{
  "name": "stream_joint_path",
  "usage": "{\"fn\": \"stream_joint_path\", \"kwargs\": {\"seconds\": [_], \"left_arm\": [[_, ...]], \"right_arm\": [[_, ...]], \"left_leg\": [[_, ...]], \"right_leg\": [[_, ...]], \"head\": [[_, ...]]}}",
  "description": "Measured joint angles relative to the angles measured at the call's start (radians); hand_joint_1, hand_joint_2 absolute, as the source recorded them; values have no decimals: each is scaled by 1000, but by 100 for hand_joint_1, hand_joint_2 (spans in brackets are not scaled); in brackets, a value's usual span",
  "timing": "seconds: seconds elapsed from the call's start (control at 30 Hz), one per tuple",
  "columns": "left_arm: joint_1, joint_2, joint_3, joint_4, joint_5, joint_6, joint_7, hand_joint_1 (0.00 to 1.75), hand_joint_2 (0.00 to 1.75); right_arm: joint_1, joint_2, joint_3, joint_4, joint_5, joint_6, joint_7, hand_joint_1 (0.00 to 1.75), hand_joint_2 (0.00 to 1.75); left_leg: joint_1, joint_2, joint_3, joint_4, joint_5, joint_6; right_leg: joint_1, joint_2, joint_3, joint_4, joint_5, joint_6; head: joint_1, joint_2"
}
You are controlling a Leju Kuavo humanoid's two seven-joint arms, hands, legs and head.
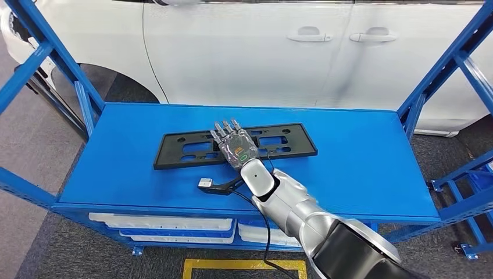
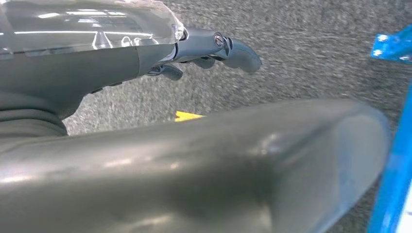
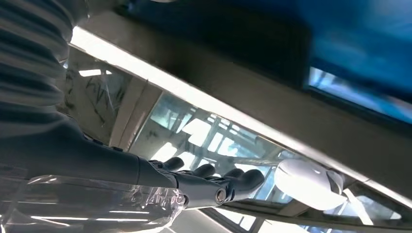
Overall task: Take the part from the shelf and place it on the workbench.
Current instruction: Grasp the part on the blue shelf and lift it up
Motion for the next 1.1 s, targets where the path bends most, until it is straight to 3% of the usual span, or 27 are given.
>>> {"fn": "stream_joint_path", "kwargs": {"seconds": [0.03,0.1,0.13,0.17,0.2,0.23,0.3,0.33,0.43,0.47,0.5,0.53,0.6,0.67,0.8,0.87,0.93,0.97,1.0,1.03,1.1], "left_arm": [[0,0,0,0,0,1,0,0,0],[1,0,0,0,0,1,0,0,0],[0,0,0,0,0,2,0,0,0],[0,0,1,0,0,2,0,0,0],[-1,0,1,0,0,2,0,0,0],[-3,0,1,0,0,2,-1,0,0],[-9,-1,1,0,1,3,-2,0,0],[-14,-2,1,0,2,3,-3,0,0],[-21,-4,0,0,4,8,-4,0,0],[-21,-4,1,0,5,9,-4,0,0],[-20,-3,1,0,5,10,-4,0,0],[-20,-3,1,0,5,10,-4,0,0],[-22,-3,0,0,5,10,-4,0,0],[-25,-3,0,0,5,10,-4,0,0],[-26,-5,1,0,2,11,-6,0,0],[-29,-6,0,0,0,11,-9,0,0],[-30,-6,0,0,-1,12,-12,0,0],[-30,-7,0,0,-1,13,-13,0,0],[-30,-7,0,0,-1,13,-14,0,0],[-31,-7,0,0,-2,13,-15,0,0],[-34,-10,0,0,-3,13,-17,0,0]], "right_arm": [[0,0,0,1,2,0,-1,0,175],[3,-4,0,4,4,0,-2,0,175],[4,-5,0,5,4,1,-4,43,175],[5,-7,0,6,5,1,-5,87,175],[1,-7,-1,6,5,2,-5,130,175],[-6,-4,-1,3,5,7,-6,174,175],[-25,2,-3,-1,4,32,-9,175,175],[-33,5,-6,-2,2,49,-11,175,175],[-41,5,-15,-2,-8,75,-14,175,175],[-41,4,-19,-2,-11,76,-15,175,175],[-40,2,-22,-2,-14,76,-16,175,175],[-41,1,-26,-2,-15,76,-18,175,175],[-44,0,-33,-3,-16,74,-22,175,175],[-47,-2,-39,-3,-16,70,-23,175,175],[-54,-8,-51,-4,-15,64,-22,175,175],[-58,-13,-58,-4,-14,63,-21,175,175],[-58,-18,-62,-4,-14,63,-22,175,175],[-57,-21,-63,-4,-14,62,-22,175,175],[-55,-23,-64,-4,-13,62,-22,175,175],[-55,-24,-66,-4,-12,61,-22,175,175],[-58,-25,-69,-5,-11,58,-23,175,175]], "left_leg": [[2,-1,20,-1,-15,-4],[3,-3,49,7,-50,-15],[3,-4,56,14,-67,-22],[3,-5,60,21,-81,-30],[5,-5,64,30,-89,-38],[7,-4,63,36,-94,-44],[12,-1,50,82,-104,-51],[14,0,25,130,-121,-52],[14,0,-101,327,-200,-57],[14,0,-132,359,-207,-57],[13,0,-146,354,-189,-54],[13,0,-141,312,-151,-51],[11,1,-103,176,-62,-41],[4,2,-81,99,-31,-30],[3,2,-77,87,-11,-8],[6,4,-76,82,-4,0],[4,5,-78,82,-4,3],[4,5,-78,83,-4,3],[3,4,-79,84,-5,3],[3,4,-78,86,-6,3],[2,2,-78,91,-11,0]], "right_leg": [[-5,-2,-14,-47,24,6],[-15,-13,-28,-170,197,13],[-15,-18,-32,-211,277,9],[-13,-21,-35,-231,331,1],[-9,-20,-38,-231,341,-11],[-6,-16,-35,-225,334,-22],[-5,-9,-25,-225,324,-39],[-5,-7,-19,-226,321,-45],[2,-4,-6,-226,307,-54],[5,-2,-1,-225,303,-55],[8,-1,4,-224,299,-55],[10,0,10,-222,295,-54],[13,2,19,-218,288,-50],[15,4,18,-214,285,-39],[13,3,11,-198,272,-13],[9,1,-26,-112,218,-3],[5,0,-89,26,152,4],[4,-1,-110,73,138,6],[2,-1,-114,84,143,7],[1,-1,-99,54,166,6],[2,-3,-26,-88,231,-2]], "head": [[0,0],[0,0],[0,0],[0,0],[0,0],[0,0],[0,0],[0,0],[-1,0],[-1,0],[-1,0],[0,0],[0,0],[0,0],[0,0],[0,0],[0,0],[0,0],[0,0],[0,0],[0,0]]}}
